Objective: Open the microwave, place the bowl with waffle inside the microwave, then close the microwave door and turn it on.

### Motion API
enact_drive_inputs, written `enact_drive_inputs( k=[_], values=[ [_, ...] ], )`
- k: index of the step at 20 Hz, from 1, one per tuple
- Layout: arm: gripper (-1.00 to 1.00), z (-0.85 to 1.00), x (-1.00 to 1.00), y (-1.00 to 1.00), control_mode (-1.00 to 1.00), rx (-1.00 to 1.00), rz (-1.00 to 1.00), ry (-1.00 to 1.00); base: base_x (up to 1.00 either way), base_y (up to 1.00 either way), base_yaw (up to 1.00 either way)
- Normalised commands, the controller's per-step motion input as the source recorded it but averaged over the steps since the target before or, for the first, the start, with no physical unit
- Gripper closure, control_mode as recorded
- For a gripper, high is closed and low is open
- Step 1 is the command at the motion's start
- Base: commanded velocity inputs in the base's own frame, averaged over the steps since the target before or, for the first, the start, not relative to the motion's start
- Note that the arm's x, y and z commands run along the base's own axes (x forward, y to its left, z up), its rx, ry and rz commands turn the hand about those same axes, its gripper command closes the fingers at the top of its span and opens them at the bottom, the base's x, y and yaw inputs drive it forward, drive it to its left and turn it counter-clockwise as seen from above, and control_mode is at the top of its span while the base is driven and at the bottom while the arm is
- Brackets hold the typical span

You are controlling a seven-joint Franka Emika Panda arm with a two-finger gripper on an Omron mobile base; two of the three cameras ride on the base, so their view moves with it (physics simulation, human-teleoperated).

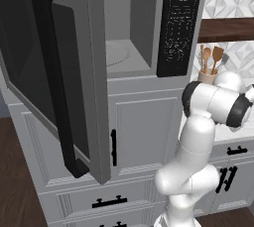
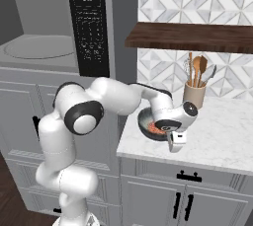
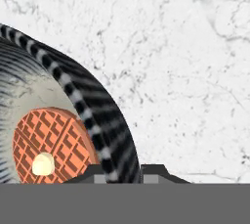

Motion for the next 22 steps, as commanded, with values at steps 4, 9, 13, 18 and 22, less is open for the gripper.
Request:
enact_drive_inputs(
  k=[4, 9, 13, 18, 22],
  values=[
    [1.0, -0.03, 0.01, 0.18, -1.0, 0.0, 0.0, 0.01, 0.0, 0.0, 0.0],
    [1.0, 0.13, -0.79, -0.02, -1.0, 0.04, 0.03, -0.25, 0.0, 0.0, 0.0],
    [1.0, 0.47, -1.0, -0.02, -1.0, 0.03, 0.07, -0.46, 0.0, 0.0, 0.0],
    [1.0, 0.65, -1.0, 0.06, -1.0, 0.0, 0.02, -0.42, 0.0, 0.0, 0.0],
    [1.0, 0.63, -1.0, 0.28, -1.0, 0.0, 0.0, -0.3, 0.0, 0.0, 0.0]
  ],
)
